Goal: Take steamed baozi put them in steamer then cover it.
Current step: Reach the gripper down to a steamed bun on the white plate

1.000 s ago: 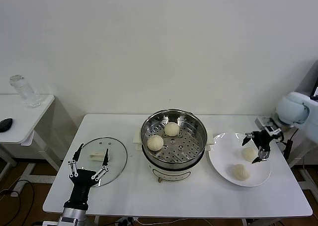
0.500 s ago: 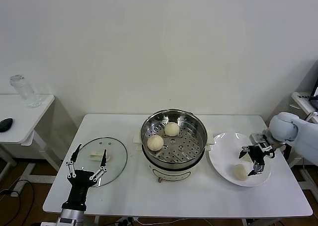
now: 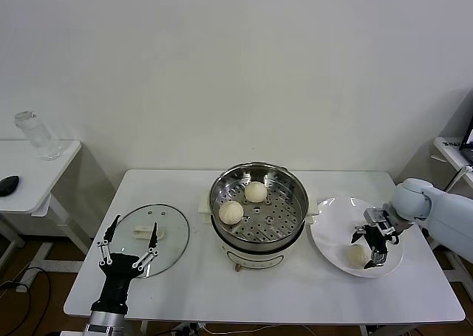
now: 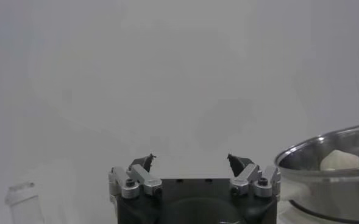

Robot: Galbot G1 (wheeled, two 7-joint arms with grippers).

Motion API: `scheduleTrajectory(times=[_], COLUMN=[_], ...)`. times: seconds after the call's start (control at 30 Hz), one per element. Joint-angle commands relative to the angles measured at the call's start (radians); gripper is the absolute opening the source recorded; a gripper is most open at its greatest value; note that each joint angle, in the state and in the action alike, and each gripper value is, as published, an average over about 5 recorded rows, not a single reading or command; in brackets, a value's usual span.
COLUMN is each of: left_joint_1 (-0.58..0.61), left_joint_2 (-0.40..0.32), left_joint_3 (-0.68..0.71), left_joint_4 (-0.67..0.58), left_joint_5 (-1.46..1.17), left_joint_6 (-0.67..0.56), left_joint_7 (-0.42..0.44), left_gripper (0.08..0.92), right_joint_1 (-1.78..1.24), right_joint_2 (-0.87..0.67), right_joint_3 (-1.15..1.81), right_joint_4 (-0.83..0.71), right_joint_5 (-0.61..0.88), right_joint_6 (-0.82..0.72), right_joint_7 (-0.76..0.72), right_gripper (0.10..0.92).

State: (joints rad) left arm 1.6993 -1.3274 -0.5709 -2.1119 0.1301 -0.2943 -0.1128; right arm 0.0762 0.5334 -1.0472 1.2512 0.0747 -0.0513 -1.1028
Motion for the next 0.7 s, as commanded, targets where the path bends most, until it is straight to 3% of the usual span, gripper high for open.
scheduleTrajectory(times=[0.03, 0.37, 0.7], left_joint_1=[0.001, -0.001, -0.012], left_joint_2=[0.0, -0.002, 0.0], left_joint_3=[-0.002, -0.006, 0.004], left_joint_4=[0.002, -0.011, -0.009], left_joint_5=[0.0, -0.001, -0.001], left_joint_6=[-0.001, 0.002, 0.002], left_joint_7=[0.0, 0.0, 0.0], left_gripper=[0.823, 0.823, 0.823], right_joint_1=[-0.027, 0.006, 0.227], right_joint_2=[0.008, -0.002, -0.026], right_joint_3=[0.015, 0.016, 0.027], right_joint_4=[-0.008, 0.018, 0.077], right_joint_5=[-0.013, -0.006, -0.027], right_joint_6=[0.002, 0.008, 0.076], right_joint_7=[0.007, 0.018, -0.073], right_gripper=[0.797, 0.683, 0.614])
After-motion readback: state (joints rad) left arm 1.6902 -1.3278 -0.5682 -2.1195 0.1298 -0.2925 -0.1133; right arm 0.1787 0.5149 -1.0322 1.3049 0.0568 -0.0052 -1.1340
